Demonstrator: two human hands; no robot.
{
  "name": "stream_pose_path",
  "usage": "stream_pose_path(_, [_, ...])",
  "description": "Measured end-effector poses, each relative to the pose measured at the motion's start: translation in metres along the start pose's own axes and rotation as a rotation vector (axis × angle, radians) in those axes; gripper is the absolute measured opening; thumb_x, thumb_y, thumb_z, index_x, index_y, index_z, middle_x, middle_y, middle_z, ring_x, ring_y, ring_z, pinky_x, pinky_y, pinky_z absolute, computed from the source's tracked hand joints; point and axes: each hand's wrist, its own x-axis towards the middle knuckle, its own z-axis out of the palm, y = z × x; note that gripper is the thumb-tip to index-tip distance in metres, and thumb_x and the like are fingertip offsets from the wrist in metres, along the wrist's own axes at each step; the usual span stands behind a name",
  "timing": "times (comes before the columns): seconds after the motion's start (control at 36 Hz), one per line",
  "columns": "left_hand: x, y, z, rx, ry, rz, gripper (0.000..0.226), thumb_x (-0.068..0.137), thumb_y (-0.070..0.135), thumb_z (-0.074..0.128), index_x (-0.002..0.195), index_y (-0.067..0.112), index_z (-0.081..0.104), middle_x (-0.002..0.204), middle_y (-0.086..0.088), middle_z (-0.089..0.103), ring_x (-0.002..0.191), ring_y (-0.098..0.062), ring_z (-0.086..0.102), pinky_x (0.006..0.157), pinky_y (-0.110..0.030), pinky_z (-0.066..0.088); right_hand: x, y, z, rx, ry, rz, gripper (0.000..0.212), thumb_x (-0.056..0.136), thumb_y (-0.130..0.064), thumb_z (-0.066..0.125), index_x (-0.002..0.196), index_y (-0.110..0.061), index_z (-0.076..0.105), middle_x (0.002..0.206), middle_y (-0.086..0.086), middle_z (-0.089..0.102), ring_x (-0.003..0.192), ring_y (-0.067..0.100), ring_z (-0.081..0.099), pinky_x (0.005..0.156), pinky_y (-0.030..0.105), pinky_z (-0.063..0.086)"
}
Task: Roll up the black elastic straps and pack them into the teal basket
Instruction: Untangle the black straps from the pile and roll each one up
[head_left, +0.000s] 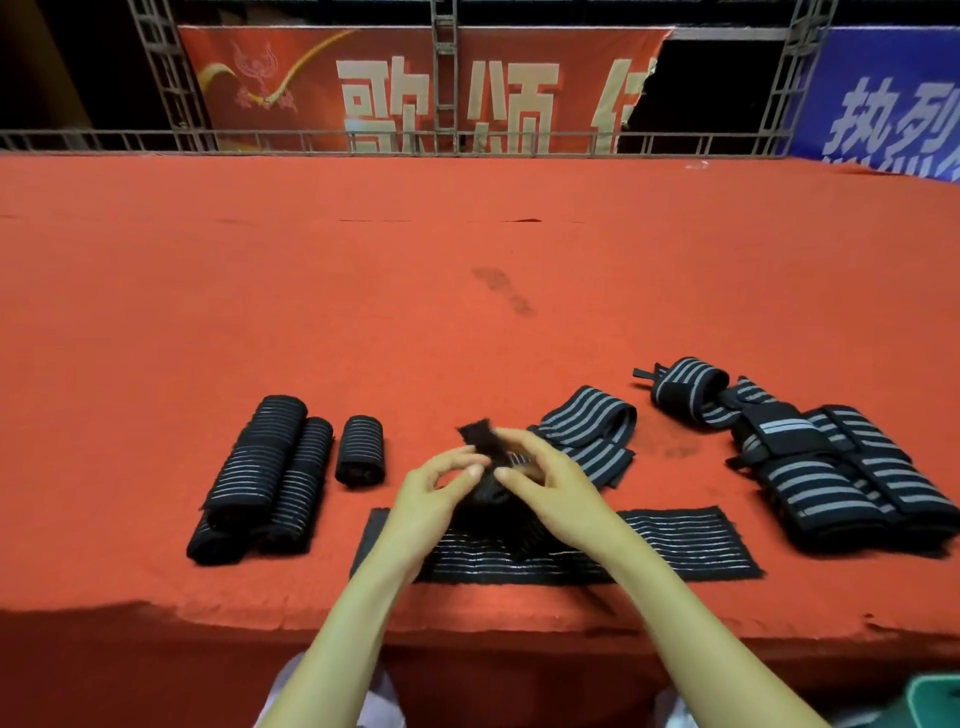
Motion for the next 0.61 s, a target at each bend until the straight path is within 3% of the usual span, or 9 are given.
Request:
stream_pose_path(0.08, [-0.003, 0.011, 0.007, -0.135, 0.059, -0.016, 0.027, 0.099, 0.028, 0.045, 0.094, 0.021, 0.070, 0.091, 0.011, 0.073, 0.089, 0.002, 0.065, 0.073, -0.008, 0.046, -0.003, -0.006, 0.003, -0.130, 0.001, -0.091, 0.035, 0.096, -0.013, 0.052, 0.125, -0.031, 0.060, 0.124, -0.023, 0.059, 0.118, -0.011, 0.049, 0.102, 0.010, 0.034])
stream_pose_path(0.17, [-0.004, 0.021, 0.006, -0.391, 0.082, -0.091, 0.035, 0.098, 0.034, 0.045, 0.086, 0.013, 0.070, 0.086, 0.000, 0.073, 0.083, -0.009, 0.067, 0.083, -0.027, 0.050, -0.007, -0.006, 0.007, -0.227, -0.030, -0.185, 0.033, 0.097, -0.012, 0.051, 0.123, -0.028, 0.063, 0.129, -0.024, 0.055, 0.124, -0.008, 0.043, 0.107, 0.011, 0.028])
stream_pose_path(0.28, [-0.008, 0.021, -0.001, -0.301, 0.112, -0.066, 0.027, 0.093, 0.018, 0.056, 0.097, -0.006, 0.067, 0.094, -0.016, 0.071, 0.089, -0.024, 0.067, 0.086, -0.036, 0.051, -0.011, -0.005, 0.006, -0.102, 0.018, -0.202, 0.025, 0.096, -0.013, 0.055, 0.111, -0.027, 0.069, 0.119, -0.021, 0.063, 0.117, -0.004, 0.051, 0.101, 0.013, 0.035])
stream_pose_path(0.33, [-0.010, 0.022, -0.006, -0.234, 0.091, -0.027, 0.022, 0.093, 0.014, 0.055, 0.099, -0.003, 0.068, 0.097, -0.016, 0.072, 0.092, -0.026, 0.068, 0.086, -0.036, 0.052, -0.009, -0.008, 0.001, 0.024, 0.095, -0.177, 0.020, 0.095, -0.015, 0.057, 0.106, -0.025, 0.070, 0.107, -0.016, 0.068, 0.108, 0.000, 0.059, 0.096, 0.019, 0.041])
stream_pose_path(0.39, [-0.013, 0.030, -0.013, -0.148, 0.028, 0.050, 0.020, 0.094, 0.014, 0.054, 0.103, 0.004, 0.069, 0.099, -0.013, 0.072, 0.094, -0.023, 0.068, 0.085, -0.033, 0.053, -0.005, -0.010, -0.008, 0.100, 0.089, -0.151, 0.021, 0.095, -0.015, 0.057, 0.113, -0.025, 0.064, 0.111, -0.013, 0.067, 0.111, 0.002, 0.058, 0.098, 0.024, 0.043])
stream_pose_path(0.5, [-0.019, 0.056, -0.026, -0.001, -0.127, 0.239, 0.024, 0.095, 0.012, 0.052, 0.115, 0.016, 0.065, 0.108, 0.002, 0.071, 0.101, -0.009, 0.065, 0.086, -0.020, 0.050, 0.006, -0.020, -0.023, 0.078, -0.114, -0.126, 0.052, 0.093, -0.017, 0.061, 0.139, -0.032, 0.041, 0.138, -0.013, 0.050, 0.131, -0.004, 0.040, 0.109, 0.028, 0.032])
stream_pose_path(0.56, [-0.018, 0.070, -0.031, 0.021, -0.140, 0.306, 0.025, 0.094, 0.007, 0.052, 0.114, 0.015, 0.064, 0.103, 0.010, 0.072, 0.093, 0.000, 0.064, 0.078, -0.011, 0.047, 0.012, -0.029, -0.026, 0.033, -0.204, -0.162, 0.059, 0.091, -0.020, 0.064, 0.140, -0.039, 0.037, 0.143, -0.019, 0.043, 0.135, -0.004, 0.033, 0.113, 0.032, 0.028])
stream_pose_path(0.61, [-0.014, 0.080, -0.036, 0.044, -0.125, 0.369, 0.024, 0.093, 0.005, 0.052, 0.113, 0.012, 0.064, 0.104, 0.007, 0.071, 0.098, -0.002, 0.063, 0.083, -0.013, 0.046, 0.018, -0.038, -0.026, 0.023, -0.230, -0.156, 0.057, 0.089, -0.018, 0.067, 0.133, -0.043, 0.042, 0.138, -0.024, 0.046, 0.133, -0.005, 0.036, 0.114, 0.033, 0.026])
